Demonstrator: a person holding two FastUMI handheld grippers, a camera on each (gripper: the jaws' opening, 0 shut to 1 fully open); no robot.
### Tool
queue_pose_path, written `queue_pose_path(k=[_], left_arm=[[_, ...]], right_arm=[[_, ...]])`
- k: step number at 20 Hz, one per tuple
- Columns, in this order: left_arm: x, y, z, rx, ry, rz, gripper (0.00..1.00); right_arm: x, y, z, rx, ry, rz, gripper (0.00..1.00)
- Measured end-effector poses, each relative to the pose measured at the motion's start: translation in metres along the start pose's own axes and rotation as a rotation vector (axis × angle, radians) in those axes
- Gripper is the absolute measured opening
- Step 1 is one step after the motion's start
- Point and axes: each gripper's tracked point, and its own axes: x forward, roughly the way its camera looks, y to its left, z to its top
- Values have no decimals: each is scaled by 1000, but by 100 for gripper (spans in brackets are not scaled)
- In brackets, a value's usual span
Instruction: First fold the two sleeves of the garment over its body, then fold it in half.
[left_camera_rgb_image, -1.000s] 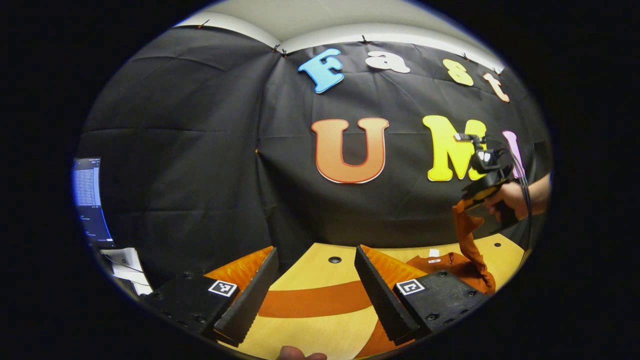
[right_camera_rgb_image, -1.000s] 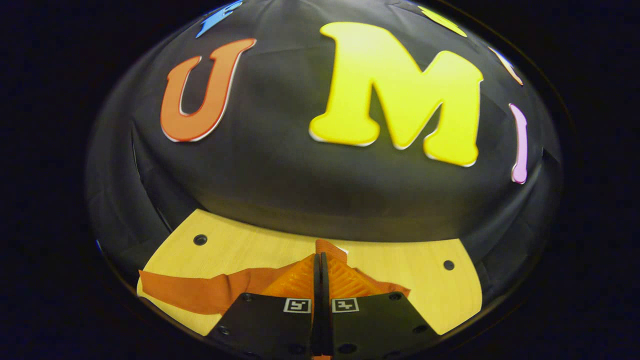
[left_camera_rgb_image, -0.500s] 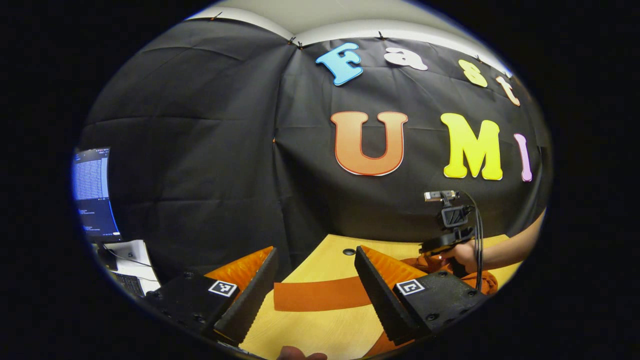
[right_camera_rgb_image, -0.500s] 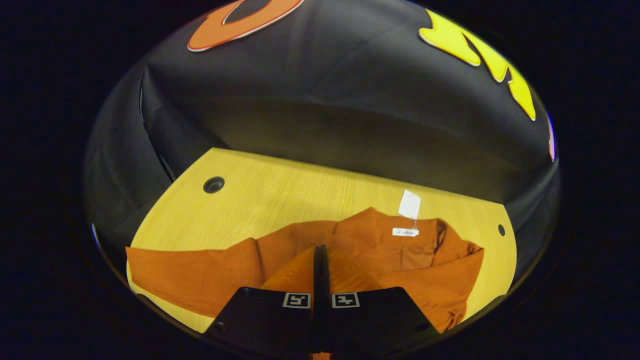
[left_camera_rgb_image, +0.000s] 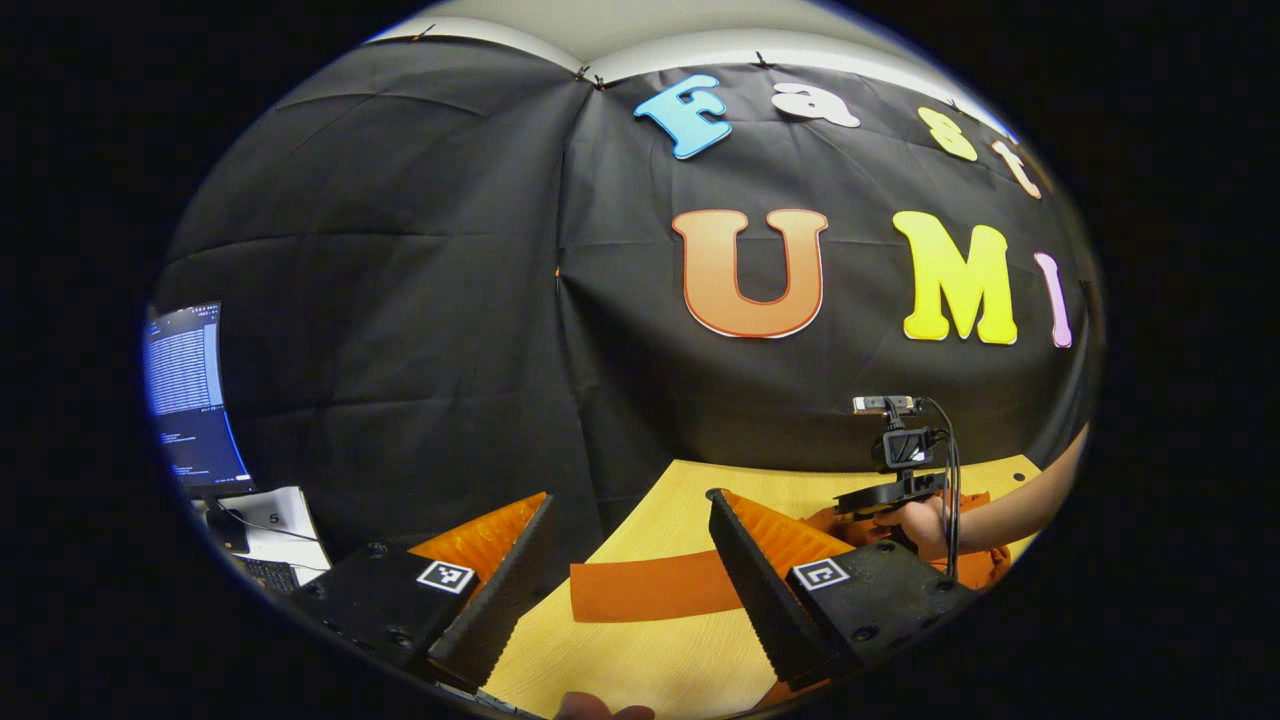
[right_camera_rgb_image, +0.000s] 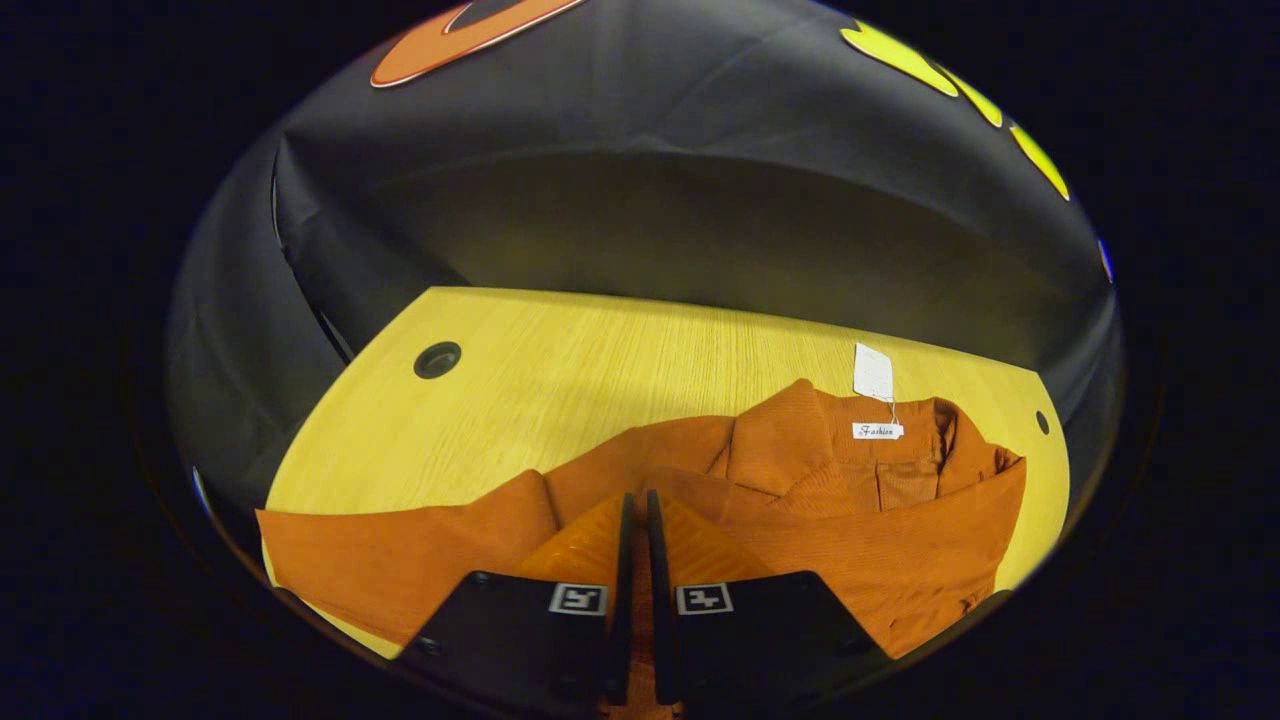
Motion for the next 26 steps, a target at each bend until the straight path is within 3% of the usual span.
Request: queue_pose_path(k=[3,6,9,13,17,21,26], left_arm=[[3,-1,-3,-1,-6,-8,99],[14,-1,-8,-14,-4,-9,99],[27,-3,-25,-43,24,-34,99],[49,14,-59,-45,68,-31,99],[86,26,-114,-38,193,-36,100],[123,25,-185,-21,351,-40,100],[150,35,-243,32,496,14,100]], right_arm=[[-22,2,9,26,-43,37,59],[-50,1,20,56,-79,85,60],[-88,-13,32,58,-129,109,76],[-151,-35,44,21,-188,150,76],[-224,-58,34,-30,-202,220,76],[-269,-95,22,39,-205,191,76],[-299,-129,27,164,-224,122,76]])
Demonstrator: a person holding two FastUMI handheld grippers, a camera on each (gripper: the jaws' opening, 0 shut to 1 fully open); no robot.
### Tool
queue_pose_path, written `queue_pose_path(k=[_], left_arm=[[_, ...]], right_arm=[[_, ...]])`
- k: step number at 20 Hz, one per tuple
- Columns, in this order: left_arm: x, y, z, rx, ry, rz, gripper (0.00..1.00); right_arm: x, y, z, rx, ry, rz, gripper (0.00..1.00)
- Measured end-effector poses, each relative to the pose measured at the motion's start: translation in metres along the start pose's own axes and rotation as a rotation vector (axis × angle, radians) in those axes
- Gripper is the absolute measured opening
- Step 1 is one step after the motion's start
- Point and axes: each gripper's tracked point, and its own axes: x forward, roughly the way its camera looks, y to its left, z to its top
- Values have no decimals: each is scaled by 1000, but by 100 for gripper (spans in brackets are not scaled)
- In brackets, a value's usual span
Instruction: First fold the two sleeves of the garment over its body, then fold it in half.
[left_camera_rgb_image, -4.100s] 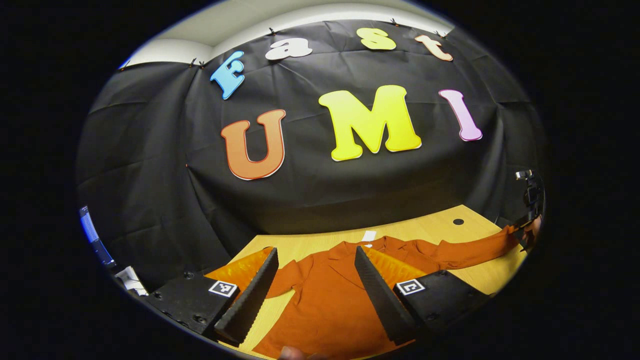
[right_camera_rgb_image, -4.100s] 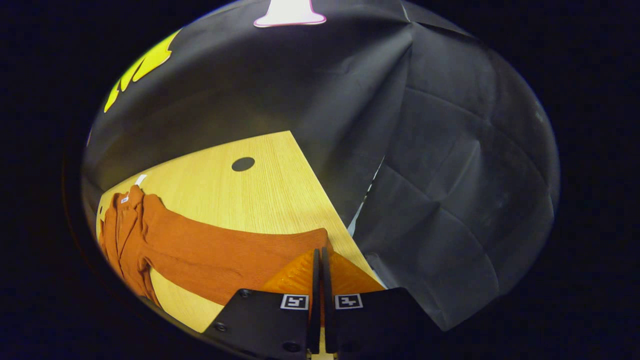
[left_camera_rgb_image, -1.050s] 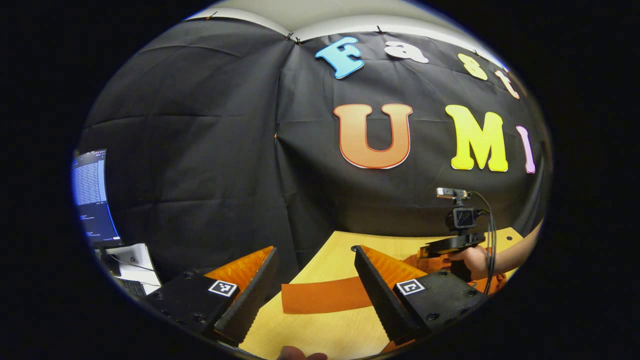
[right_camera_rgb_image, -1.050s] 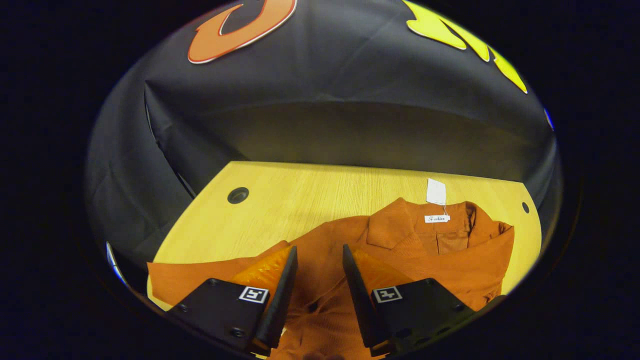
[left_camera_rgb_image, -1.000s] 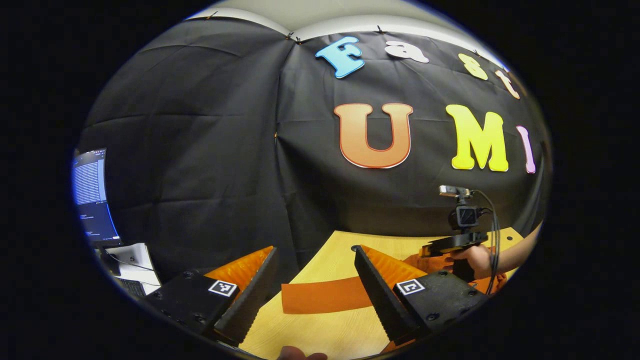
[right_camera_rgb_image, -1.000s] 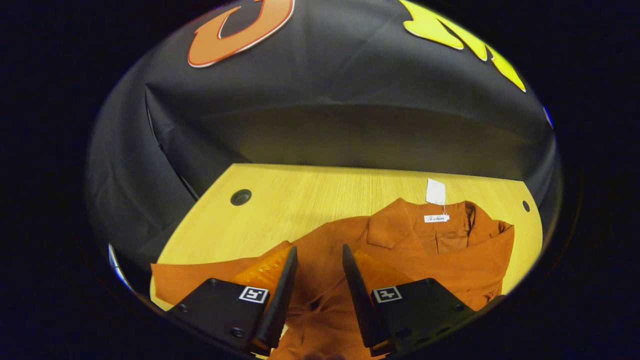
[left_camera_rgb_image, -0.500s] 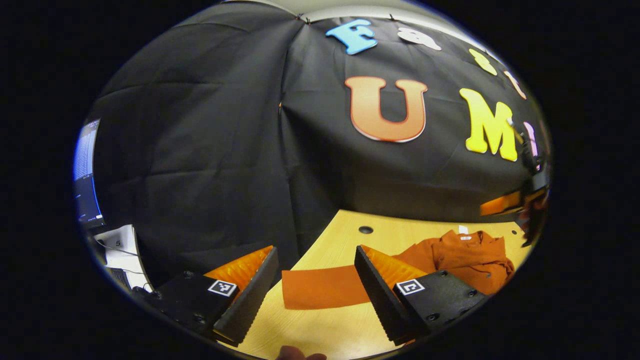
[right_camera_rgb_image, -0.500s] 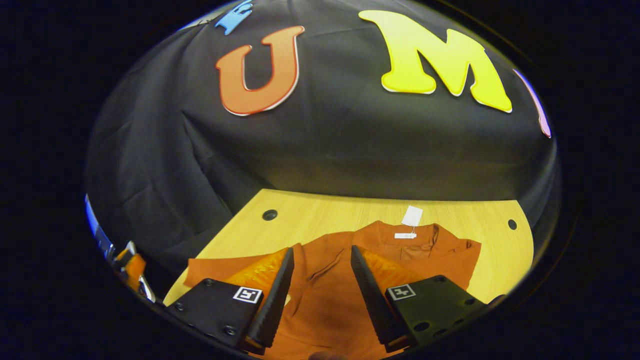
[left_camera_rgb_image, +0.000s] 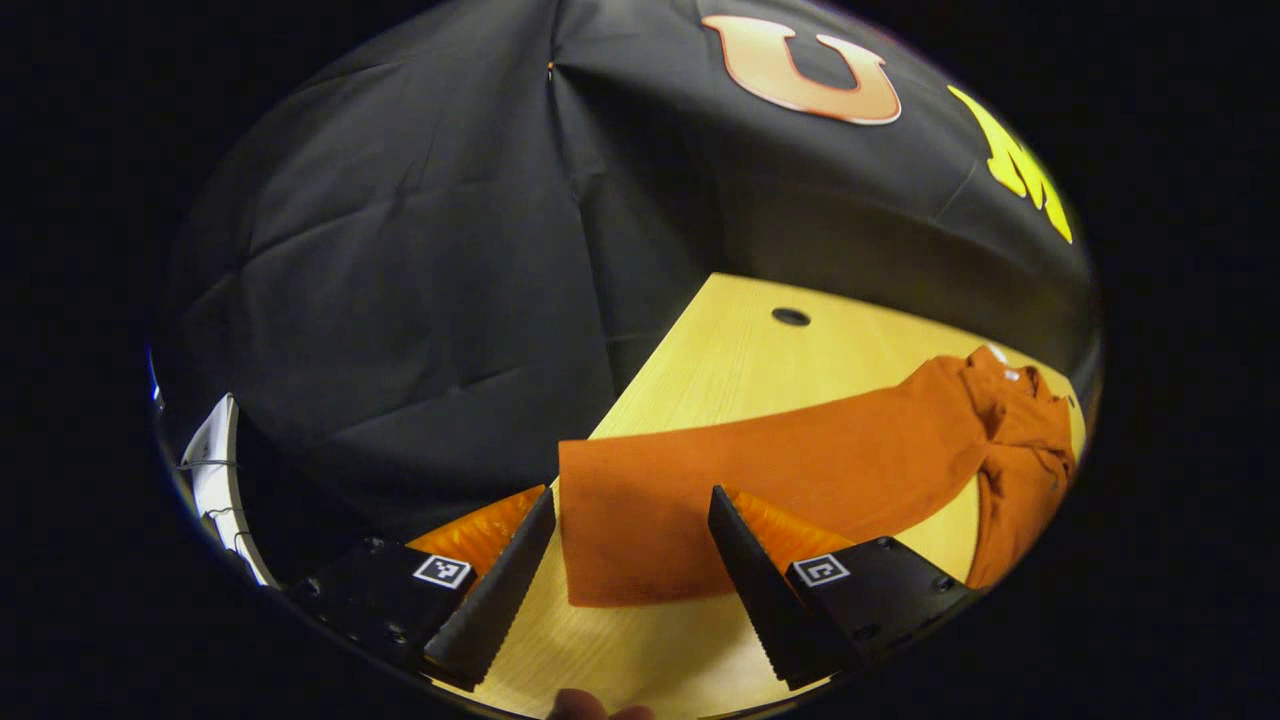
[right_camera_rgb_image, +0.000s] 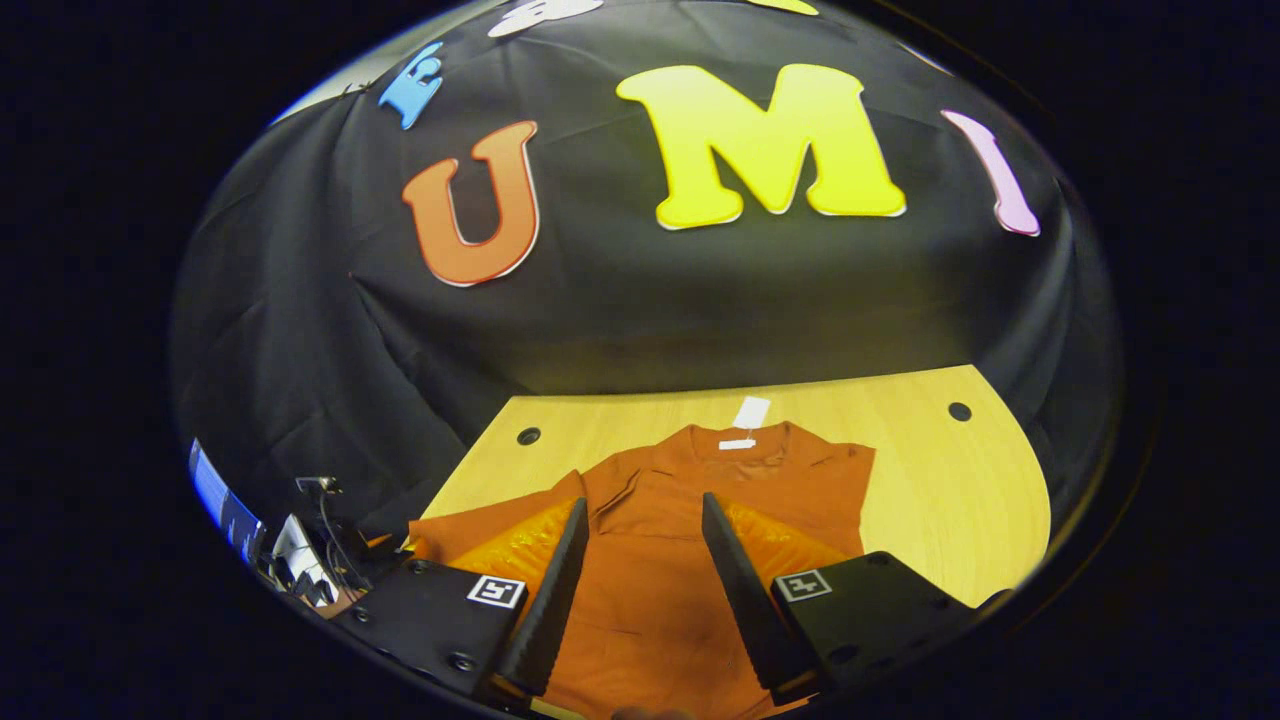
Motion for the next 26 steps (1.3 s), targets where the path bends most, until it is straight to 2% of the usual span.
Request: queue_pose_path(k=[2,3,4,8,10,15,16,20,26], left_arm=[[6,-2,-7,20,36,8,100],[7,-3,0,13,0,5,100],[7,-4,-5,9,18,0,100],[10,-3,-8,-52,3,-14,97],[8,-9,-7,-50,6,-26,93],[12,-21,-4,-6,10,-31,32],[11,-22,-3,20,17,-23,14],[6,-24,10,37,5,-2,4],[-33,-74,84,62,-75,-81,3]], right_arm=[[-8,-6,1,18,-11,-14,76],[-10,-8,-1,19,-9,-20,75],[-11,-12,-3,20,-1,-27,75],[-14,-20,-9,44,7,-47,75],[-14,-21,-13,49,11,-51,75],[-22,-29,-20,51,15,-60,75],[-24,-34,-21,51,16,-68,75],[-34,-53,-27,80,20,-94,75],[-52,-69,-30,87,-23,-84,75]])
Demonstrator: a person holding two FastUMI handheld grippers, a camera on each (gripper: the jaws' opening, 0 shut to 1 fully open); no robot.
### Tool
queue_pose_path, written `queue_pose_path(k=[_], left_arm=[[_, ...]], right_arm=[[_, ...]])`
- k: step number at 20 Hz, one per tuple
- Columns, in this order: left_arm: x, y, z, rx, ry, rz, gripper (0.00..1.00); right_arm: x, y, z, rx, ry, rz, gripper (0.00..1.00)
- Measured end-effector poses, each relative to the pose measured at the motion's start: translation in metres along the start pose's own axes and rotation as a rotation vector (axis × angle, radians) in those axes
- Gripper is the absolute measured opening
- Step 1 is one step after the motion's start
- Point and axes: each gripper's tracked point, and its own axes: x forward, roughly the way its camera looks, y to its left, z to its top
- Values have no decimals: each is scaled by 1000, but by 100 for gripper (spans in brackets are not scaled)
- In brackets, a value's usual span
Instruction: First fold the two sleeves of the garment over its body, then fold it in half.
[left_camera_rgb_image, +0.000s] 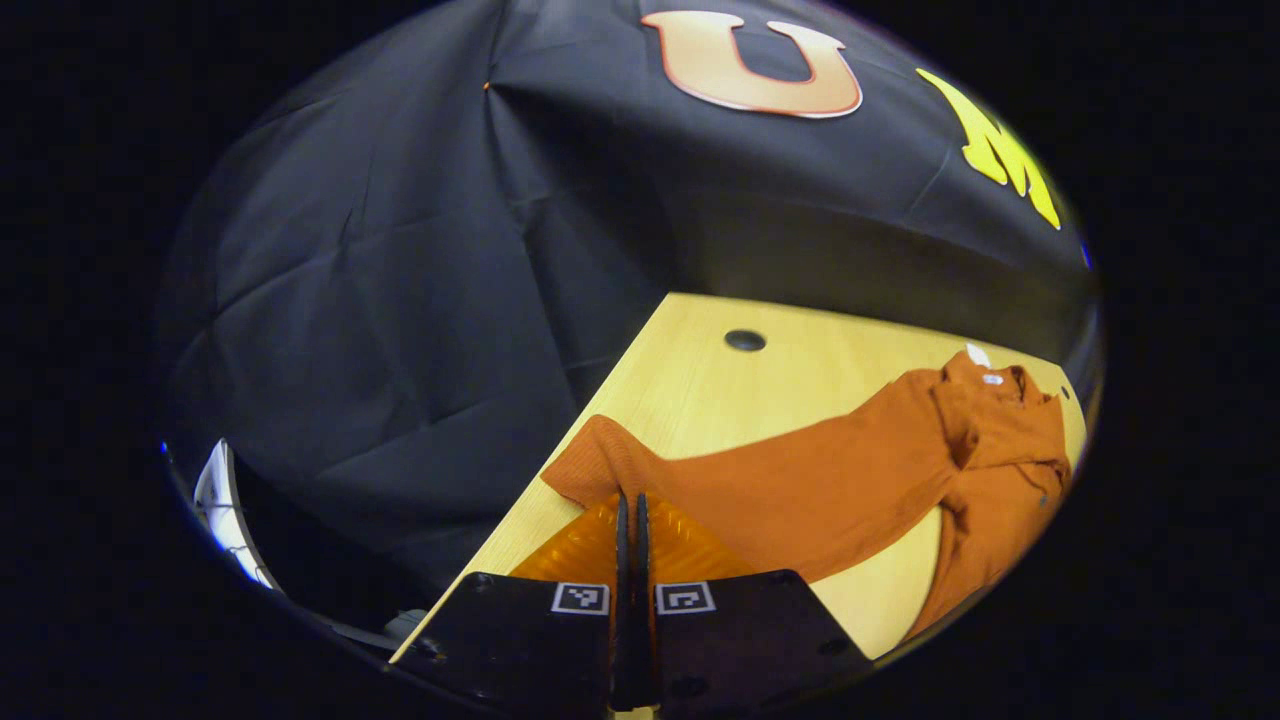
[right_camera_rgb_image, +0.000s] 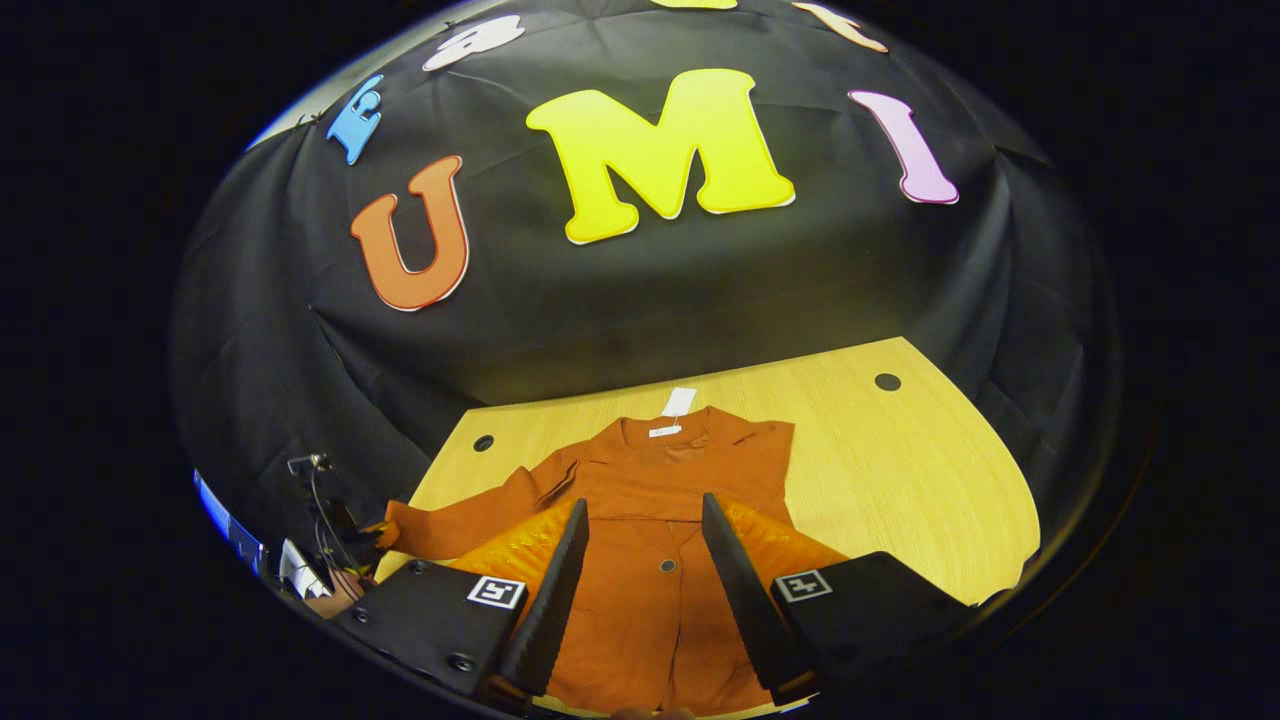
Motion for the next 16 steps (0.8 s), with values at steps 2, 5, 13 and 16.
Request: queue_pose_path(k=[2,5,13,16], left_arm=[[-9,-18,30,53,-25,4,3],[-28,-67,76,86,-71,-55,3],[-61,-256,151,222,-161,-230,3],[-66,-332,139,290,-129,-299,3]], right_arm=[[-8,-4,-4,15,-7,15,76],[-22,-21,-10,2,-20,26,75],[-75,-98,6,8,-138,-24,75],[-96,-140,13,48,-182,-82,75]])
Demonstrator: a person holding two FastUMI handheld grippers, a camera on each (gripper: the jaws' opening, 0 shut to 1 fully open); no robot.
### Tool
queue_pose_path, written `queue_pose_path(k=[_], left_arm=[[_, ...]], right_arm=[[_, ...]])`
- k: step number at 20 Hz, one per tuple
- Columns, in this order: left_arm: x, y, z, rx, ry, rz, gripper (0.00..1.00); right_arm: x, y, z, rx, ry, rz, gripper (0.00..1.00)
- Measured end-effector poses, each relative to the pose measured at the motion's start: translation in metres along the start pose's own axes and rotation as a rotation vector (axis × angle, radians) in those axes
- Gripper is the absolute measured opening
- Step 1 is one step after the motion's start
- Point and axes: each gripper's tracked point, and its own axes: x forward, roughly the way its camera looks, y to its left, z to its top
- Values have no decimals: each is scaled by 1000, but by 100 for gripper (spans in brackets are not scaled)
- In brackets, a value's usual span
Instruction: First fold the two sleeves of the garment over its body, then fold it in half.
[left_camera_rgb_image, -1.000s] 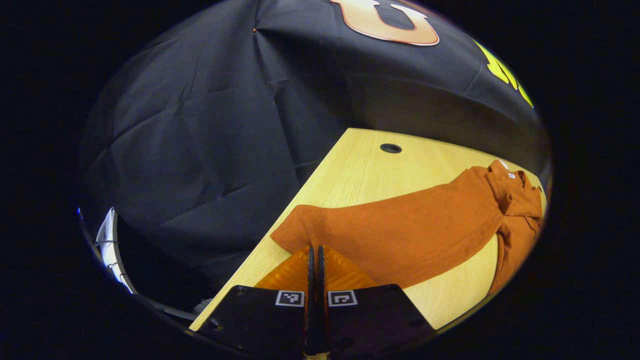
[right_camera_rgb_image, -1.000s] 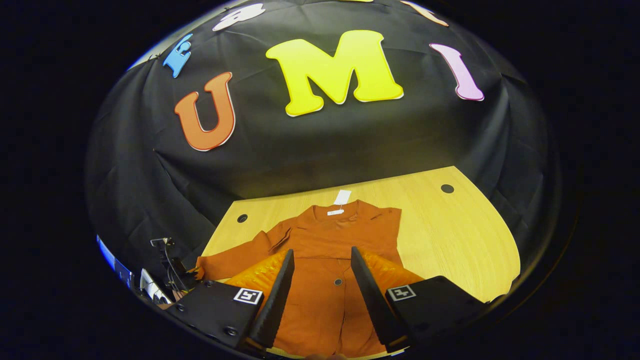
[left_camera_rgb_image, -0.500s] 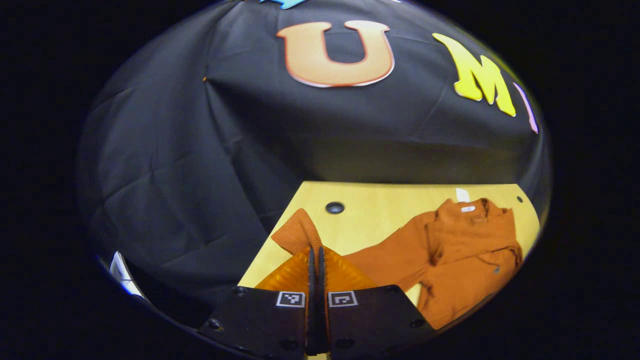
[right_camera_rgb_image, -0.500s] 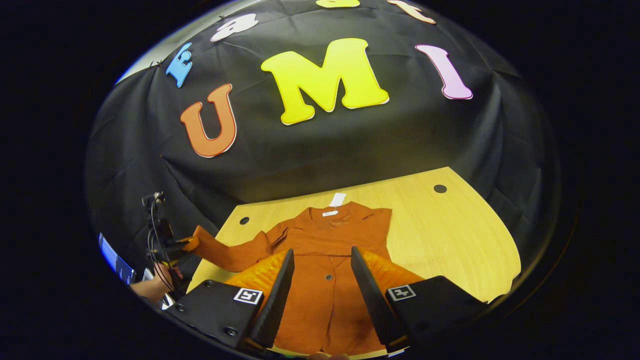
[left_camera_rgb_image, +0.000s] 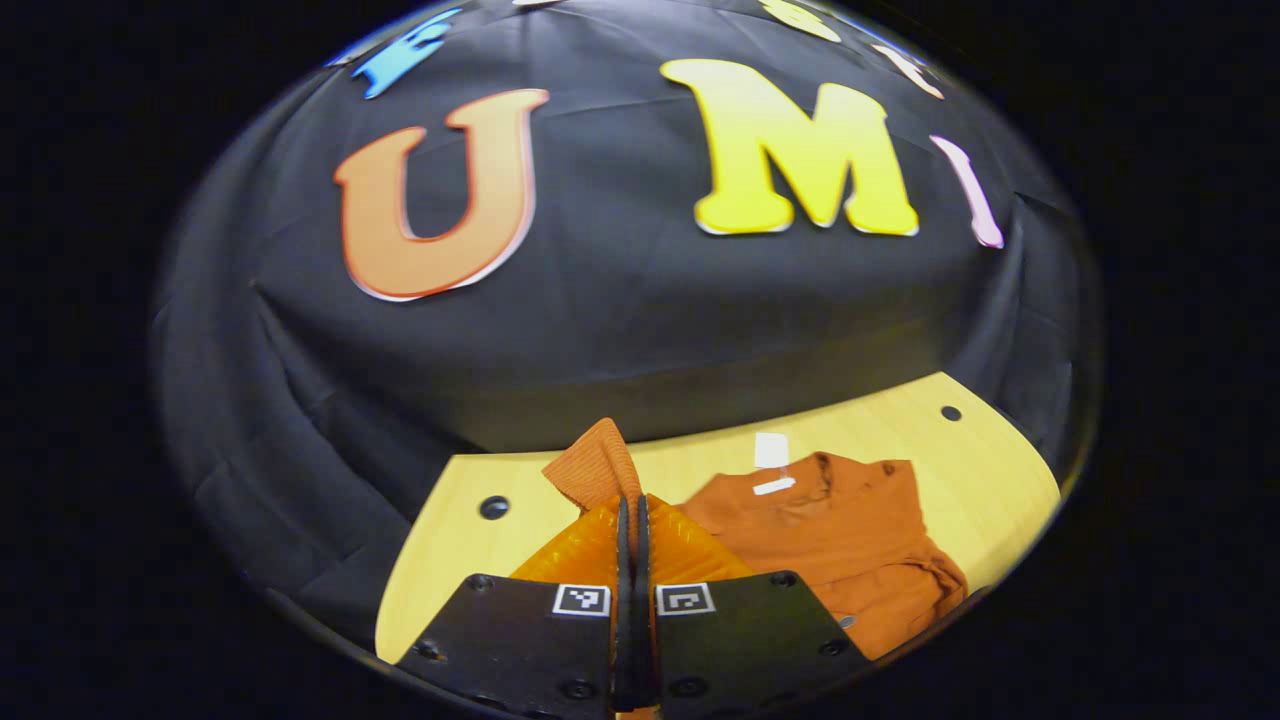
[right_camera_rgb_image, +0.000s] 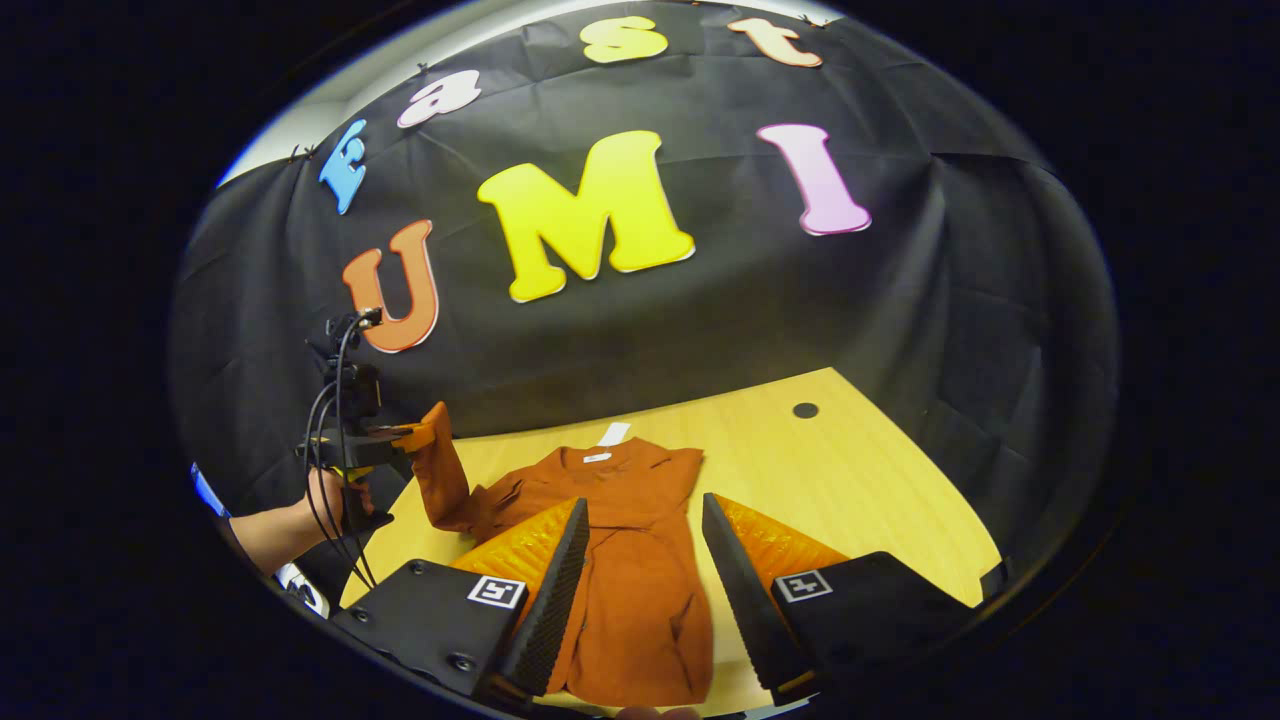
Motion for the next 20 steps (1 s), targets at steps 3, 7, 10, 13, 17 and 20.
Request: queue_pose_path(k=[3,7,10,13,17,20], left_arm=[[18,-67,-8,28,42,-64,3],[54,-147,-38,118,108,-111,3],[79,-192,-58,117,172,-129,3],[91,-218,-71,160,195,-106,3],[110,-232,-90,221,232,-52,10],[108,-264,-91,184,214,-163,14]], right_arm=[[-17,-52,4,50,-28,-94,75],[-48,-119,-6,94,-14,-229,75],[-67,-144,-15,115,-4,-306,75],[-78,-151,-23,117,16,-342,75],[-82,-155,-30,100,40,-367,75],[-75,-149,-27,94,44,-353,75]])
